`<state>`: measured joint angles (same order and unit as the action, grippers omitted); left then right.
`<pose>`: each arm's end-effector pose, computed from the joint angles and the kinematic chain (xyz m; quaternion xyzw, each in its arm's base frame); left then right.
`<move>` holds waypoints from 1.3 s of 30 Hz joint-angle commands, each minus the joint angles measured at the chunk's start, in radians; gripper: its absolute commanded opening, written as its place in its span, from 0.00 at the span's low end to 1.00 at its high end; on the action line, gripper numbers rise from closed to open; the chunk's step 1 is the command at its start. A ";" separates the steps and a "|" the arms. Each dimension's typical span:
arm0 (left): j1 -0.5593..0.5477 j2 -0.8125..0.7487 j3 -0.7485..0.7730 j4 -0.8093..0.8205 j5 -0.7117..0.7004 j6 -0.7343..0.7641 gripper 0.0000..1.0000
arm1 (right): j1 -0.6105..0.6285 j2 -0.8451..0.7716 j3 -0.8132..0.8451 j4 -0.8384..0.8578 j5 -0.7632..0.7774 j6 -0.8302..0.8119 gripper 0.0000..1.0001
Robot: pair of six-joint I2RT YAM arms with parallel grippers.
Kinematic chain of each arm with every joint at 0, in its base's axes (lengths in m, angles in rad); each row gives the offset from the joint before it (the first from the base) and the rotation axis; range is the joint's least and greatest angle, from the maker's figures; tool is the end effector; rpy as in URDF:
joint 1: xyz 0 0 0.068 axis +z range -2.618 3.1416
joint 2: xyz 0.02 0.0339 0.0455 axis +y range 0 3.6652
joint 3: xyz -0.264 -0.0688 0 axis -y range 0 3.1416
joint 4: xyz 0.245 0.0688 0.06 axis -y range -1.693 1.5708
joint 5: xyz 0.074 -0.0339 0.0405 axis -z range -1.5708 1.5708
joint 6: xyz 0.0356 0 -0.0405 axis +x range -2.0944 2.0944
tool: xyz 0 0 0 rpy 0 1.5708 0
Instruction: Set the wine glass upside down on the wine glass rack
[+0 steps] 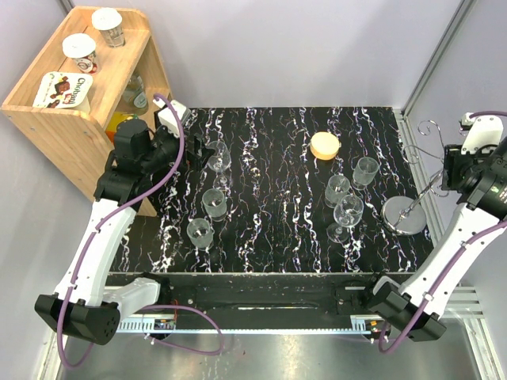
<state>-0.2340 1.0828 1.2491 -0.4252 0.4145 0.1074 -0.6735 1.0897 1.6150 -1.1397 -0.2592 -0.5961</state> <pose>0.2213 -0.0675 0.4191 0.2554 0.7429 -0.2005 0.5853 0.1372 -0.0978 0.4598 -0.0254 0.8820 -0.1782 0.4355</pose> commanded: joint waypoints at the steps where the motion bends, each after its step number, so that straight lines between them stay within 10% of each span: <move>1: -0.004 -0.029 -0.011 0.046 -0.017 0.006 0.99 | 0.000 0.018 0.014 0.049 0.046 -0.005 0.57; 20: -0.004 -0.064 -0.059 0.072 -0.037 0.026 0.99 | 0.000 0.157 0.011 0.080 -0.028 -0.116 0.55; 39: -0.004 -0.090 -0.083 0.083 -0.043 0.021 0.99 | 0.000 0.075 -0.201 0.179 -0.112 -0.090 0.01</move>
<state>-0.2340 1.0206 1.1706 -0.3935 0.3843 0.1234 -0.6769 1.1484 1.4448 -0.9840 -0.2989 -0.7448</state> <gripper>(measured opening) 0.988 0.076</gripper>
